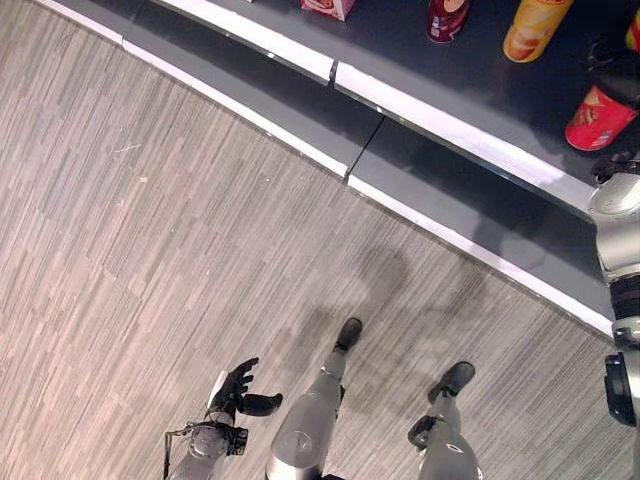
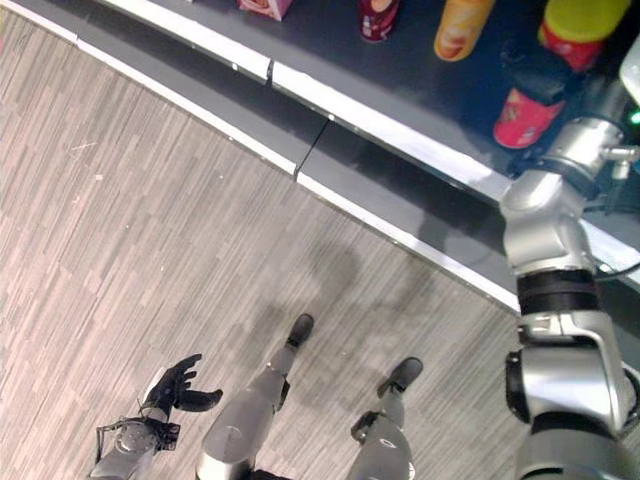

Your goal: Put the goods on the table back onto the shelves and tidy them up.

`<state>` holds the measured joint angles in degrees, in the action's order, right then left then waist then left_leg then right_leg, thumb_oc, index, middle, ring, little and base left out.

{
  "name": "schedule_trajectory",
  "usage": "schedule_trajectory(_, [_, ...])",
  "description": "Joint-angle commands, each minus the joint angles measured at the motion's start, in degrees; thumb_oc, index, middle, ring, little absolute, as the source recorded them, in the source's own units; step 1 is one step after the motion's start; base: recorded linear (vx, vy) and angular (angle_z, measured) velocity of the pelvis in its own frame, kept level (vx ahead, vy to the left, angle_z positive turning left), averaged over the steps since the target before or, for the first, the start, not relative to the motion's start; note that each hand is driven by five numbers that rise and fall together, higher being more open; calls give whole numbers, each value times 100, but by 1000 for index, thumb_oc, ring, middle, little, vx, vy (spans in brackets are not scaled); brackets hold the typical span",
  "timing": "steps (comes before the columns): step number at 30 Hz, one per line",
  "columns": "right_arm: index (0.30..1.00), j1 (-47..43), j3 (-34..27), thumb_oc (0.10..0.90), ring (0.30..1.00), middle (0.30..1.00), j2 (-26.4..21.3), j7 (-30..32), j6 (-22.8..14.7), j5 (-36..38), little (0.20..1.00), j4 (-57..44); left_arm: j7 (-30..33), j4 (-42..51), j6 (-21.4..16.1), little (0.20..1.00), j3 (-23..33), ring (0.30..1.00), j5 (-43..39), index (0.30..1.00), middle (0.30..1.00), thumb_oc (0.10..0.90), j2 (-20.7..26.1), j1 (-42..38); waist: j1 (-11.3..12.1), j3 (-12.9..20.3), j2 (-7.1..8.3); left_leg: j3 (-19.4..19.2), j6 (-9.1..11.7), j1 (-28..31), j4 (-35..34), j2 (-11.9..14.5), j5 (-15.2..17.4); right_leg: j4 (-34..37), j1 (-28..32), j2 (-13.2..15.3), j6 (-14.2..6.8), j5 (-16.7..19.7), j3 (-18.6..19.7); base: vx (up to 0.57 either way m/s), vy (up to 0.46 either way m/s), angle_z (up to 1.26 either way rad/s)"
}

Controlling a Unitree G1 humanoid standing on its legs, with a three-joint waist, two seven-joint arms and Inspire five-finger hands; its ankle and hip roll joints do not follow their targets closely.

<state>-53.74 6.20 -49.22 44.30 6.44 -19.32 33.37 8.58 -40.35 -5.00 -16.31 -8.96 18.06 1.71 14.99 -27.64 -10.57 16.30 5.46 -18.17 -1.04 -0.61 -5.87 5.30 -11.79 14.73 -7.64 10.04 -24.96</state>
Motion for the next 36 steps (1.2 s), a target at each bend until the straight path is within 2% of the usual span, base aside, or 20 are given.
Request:
schedule_trajectory(1, [300,-764,328,400,300,300,-818,555,-320,16,300,-248,229,-71,-191,900,-433,900,61,900,900,800,497,209,121,564,49,-158,30,-98,-34,111,344,-573,-86,462,-435,-541,162,0,0,0])
schedule_trajectory(11, [300,-893,354,400,300,300,-906,713,-311,179,300,31,263,1,-211,900,-487,900,64,900,900,800,522,174,158,586,-45,-104,37,-173,-8,78,347,-656,-116,473,-418,-636,129,5,-3,1])
schedule_trajectory(28, [300,-1129,278,400,300,300,-1006,1088,-341,716,300,483,364,2,-239,900,-590,900,26,900,900,800,509,151,207,602,-80,-58,70,-213,-95,103,308,-744,-209,411,-398,-754,140,12,-16,3])
schedule_trajectory(29, [439,-1126,272,493,439,439,-1011,1098,-333,733,439,484,367,1,-234,900,-588,900,17,900,900,800,507,149,204,601,-78,-56,71,-211,-98,102,308,-753,-209,413,-398,-759,140,0,0,0])
schedule_trajectory(30, [867,-1143,272,778,867,867,-1005,1123,-330,742,867,476,379,10,-235,900,-590,900,24,900,900,800,511,147,193,600,-69,-61,70,-211,-96,104,313,-758,-208,408,-395,-764,156,0,0,0])
schedule_trajectory(31, [900,-1153,273,800,900,900,-997,1132,-332,749,900,464,388,25,-231,900,-587,900,21,900,900,800,515,149,190,601,-63,-64,68,-206,-99,107,318,-758,-207,404,-394,-765,161,0,0,0])
schedule_trajectory(36, [900,-1086,215,800,900,900,-951,1147,-331,772,900,406,383,45,-216,900,-579,900,29,900,900,800,524,175,162,620,-26,-100,68,-170,-78,104,347,-719,-160,398,-406,-745,199,0,0,0])
